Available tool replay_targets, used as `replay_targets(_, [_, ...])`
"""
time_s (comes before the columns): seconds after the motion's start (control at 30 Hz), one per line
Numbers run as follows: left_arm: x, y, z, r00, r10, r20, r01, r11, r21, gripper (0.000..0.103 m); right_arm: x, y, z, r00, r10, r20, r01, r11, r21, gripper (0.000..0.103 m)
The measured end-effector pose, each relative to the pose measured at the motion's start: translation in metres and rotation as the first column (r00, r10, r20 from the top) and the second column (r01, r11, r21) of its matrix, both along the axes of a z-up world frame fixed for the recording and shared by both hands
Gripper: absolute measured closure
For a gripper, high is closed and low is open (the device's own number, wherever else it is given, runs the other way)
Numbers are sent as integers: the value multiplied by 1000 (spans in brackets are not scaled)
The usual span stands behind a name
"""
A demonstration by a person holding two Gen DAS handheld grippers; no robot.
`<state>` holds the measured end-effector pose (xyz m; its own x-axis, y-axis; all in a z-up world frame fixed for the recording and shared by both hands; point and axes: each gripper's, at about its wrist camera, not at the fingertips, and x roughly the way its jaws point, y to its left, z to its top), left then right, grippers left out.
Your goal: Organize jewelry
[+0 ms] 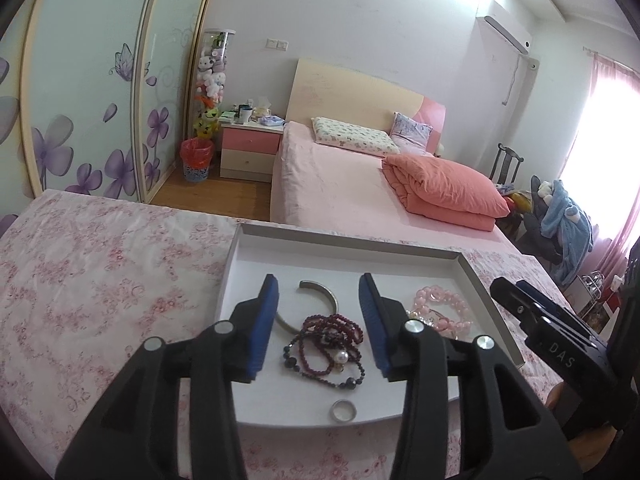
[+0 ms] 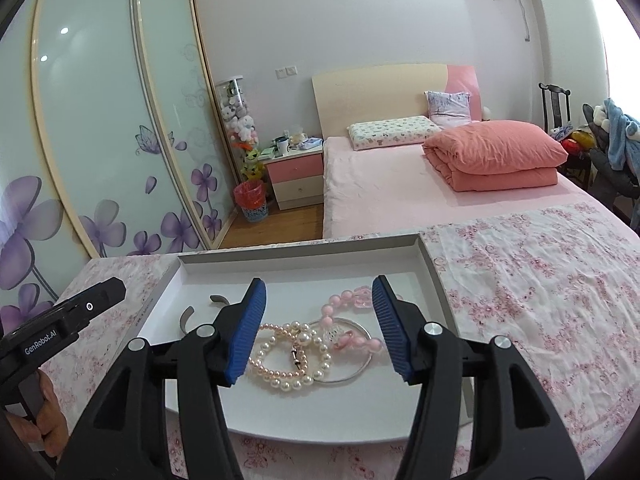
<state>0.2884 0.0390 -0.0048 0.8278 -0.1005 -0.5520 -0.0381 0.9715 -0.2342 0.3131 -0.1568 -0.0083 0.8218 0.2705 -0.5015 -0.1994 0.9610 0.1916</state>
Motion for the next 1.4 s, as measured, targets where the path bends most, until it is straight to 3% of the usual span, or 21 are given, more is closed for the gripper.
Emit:
replay_targets(0.1, [-9,5,2,1000,4,2,-4,1000,-6,54,-9,-2,4,1000,-1,9,1,1000,2,38])
replay_targets(0.17, [-18,8,3,1000,8,10,-8,1000,-2,48,-18,-3,8,1000,1,24,-2,1000,2,27])
replay_targets(0.23, [-27,10,5,1000,13,19,-13,1000,6,40,-29,-4,11,999,7,41,-7,1000,-3,10])
replay_targets(0.33, [-47,12,8,999,17,35,-18,1000,15,26,-47,-2,15,997,24,69,-22,999,-23,2])
replay_targets(0.5, [-85,17,12,997,29,75,-32,999,31,5,-75,1,15,997,54,57,-50,996,-74,2])
replay_targets(0.57, [-100,17,14,994,41,98,-45,998,46,4,-84,1,13,997,60,37,-57,995,-87,2])
replay_targets(0.87, [-166,10,17,979,75,188,-108,980,170,4,-144,0,17,993,54,106,-40,991,-127,2])
replay_targets(1.4, [-214,-5,10,973,67,220,-108,977,183,4,-184,-9,15,992,37,121,-28,997,-73,2])
